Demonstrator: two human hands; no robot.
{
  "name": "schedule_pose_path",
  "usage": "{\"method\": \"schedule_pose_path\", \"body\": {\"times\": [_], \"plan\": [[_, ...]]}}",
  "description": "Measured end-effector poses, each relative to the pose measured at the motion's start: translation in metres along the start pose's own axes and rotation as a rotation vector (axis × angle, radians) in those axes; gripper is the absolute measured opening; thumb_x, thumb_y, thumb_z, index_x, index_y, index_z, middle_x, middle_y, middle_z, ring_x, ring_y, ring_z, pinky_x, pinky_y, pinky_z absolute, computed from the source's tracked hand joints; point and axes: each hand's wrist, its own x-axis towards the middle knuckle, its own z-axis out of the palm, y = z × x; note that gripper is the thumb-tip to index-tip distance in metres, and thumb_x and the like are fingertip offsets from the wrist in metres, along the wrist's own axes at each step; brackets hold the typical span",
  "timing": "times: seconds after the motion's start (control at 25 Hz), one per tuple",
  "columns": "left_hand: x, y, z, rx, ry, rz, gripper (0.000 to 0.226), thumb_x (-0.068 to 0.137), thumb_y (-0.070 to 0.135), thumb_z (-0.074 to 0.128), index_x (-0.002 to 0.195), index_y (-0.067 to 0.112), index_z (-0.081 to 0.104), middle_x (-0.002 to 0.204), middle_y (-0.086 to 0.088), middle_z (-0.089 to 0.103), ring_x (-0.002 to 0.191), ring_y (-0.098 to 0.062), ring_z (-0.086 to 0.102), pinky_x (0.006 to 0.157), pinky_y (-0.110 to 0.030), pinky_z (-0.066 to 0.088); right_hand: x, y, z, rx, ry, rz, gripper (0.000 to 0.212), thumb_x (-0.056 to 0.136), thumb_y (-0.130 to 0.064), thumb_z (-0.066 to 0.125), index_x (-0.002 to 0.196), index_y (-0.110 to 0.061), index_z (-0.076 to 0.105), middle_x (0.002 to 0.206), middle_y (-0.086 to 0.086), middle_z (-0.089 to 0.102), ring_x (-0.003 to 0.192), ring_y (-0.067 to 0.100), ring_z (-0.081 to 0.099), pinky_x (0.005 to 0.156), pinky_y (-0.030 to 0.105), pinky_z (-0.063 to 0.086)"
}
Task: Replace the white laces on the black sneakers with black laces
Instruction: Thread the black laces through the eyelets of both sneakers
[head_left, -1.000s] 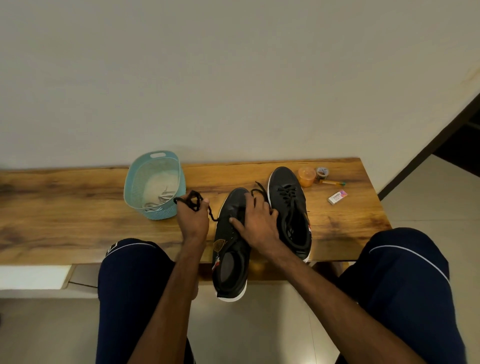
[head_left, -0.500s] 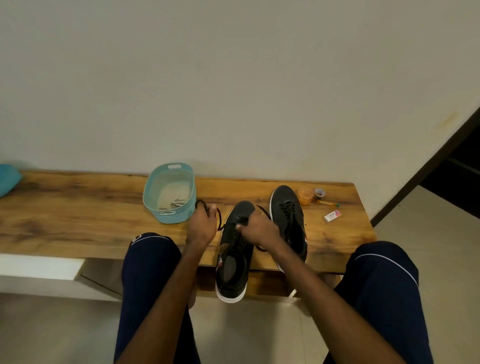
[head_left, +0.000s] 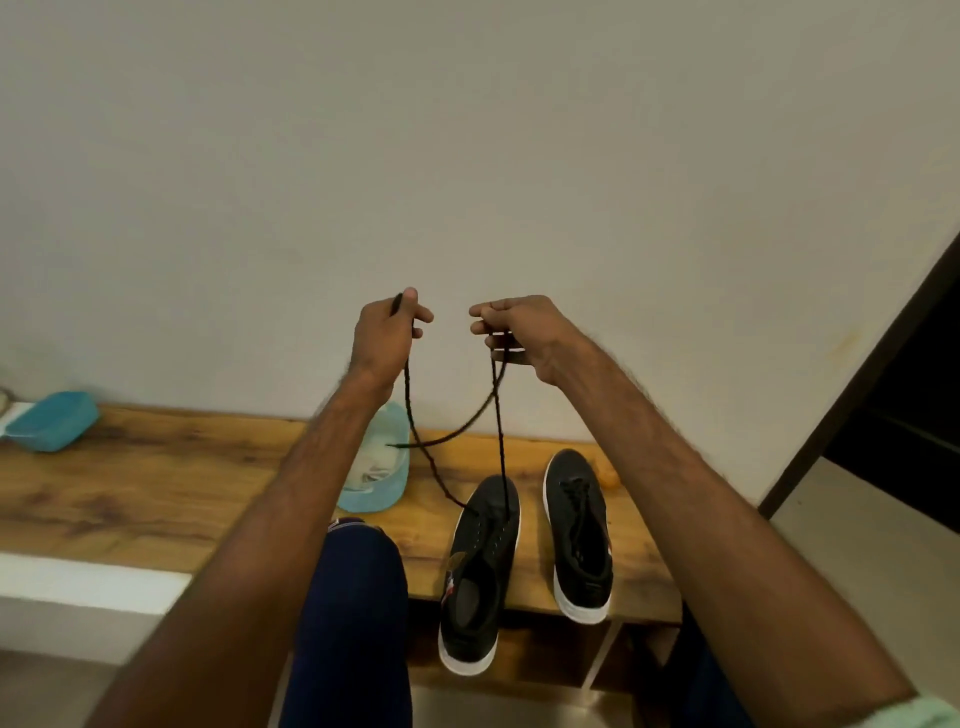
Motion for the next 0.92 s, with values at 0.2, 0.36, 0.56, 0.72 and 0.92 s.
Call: {"method": "schedule_pose_path", "body": {"times": [0.2,0.36,0.56,0.72,0.92], "plan": [[-0.007,0.059,-0.009,-0.179,-0.082,0.171,0.030,0.104,0.030,0.048,0.102,0.013,0.073,0.107,0.002,0.074,0.096,-0.013,0.070,0.090,-0.033,0.048,-0.015,-0.046,0.006,0.166,-0.107,-0.072,0.028,0.104,-0.019,0.045,0.107,-0.013,0.071,0.091,0.000,0.076,0.080,0.014,0.065,0.084,0.035,0.053],[-0.009,0.092,-0.017,-0.189,-0.096,0.340,0.020,0.100,0.015,0.056,0.112,0.009,0.071,0.109,-0.001,0.073,0.105,-0.014,0.066,0.096,-0.039,0.051,-0.024,-0.075,-0.006,0.232,-0.156,-0.135,0.033,0.100,-0.005,0.040,0.112,-0.013,0.070,0.105,0.003,0.077,0.095,0.016,0.069,0.094,0.039,0.052],[-0.003,0.127,-0.026,-0.049,-0.081,0.512,0.026,0.097,-0.002,0.053,0.111,0.010,0.071,0.110,0.002,0.073,0.102,-0.013,0.069,0.094,-0.040,0.055,-0.039,-0.119,-0.016,0.145,-0.114,-0.219,0.032,0.090,0.001,0.052,0.111,-0.013,0.072,0.102,0.002,0.077,0.095,0.013,0.072,0.094,0.038,0.052],[0.000,0.147,-0.028,-0.064,-0.039,0.529,0.020,0.100,0.000,0.048,0.105,0.014,0.061,0.096,0.003,0.076,0.082,-0.018,0.073,0.077,-0.041,0.060,-0.047,-0.140,-0.015,-0.018,0.049,-0.369,0.014,0.089,-0.006,0.067,0.098,-0.012,0.075,0.087,0.003,0.078,0.073,0.009,0.072,0.077,0.027,0.050],[0.000,0.154,-0.020,-0.122,-0.032,0.486,0.070,0.098,0.013,0.059,0.153,0.019,0.016,0.095,0.004,0.077,0.079,-0.016,0.074,0.073,-0.033,0.060,-0.044,-0.148,-0.013,-0.380,0.269,-0.535,0.026,0.095,-0.041,0.063,0.084,-0.023,0.077,0.067,-0.004,0.074,0.068,0.006,0.068,0.067,0.027,0.052]]}}
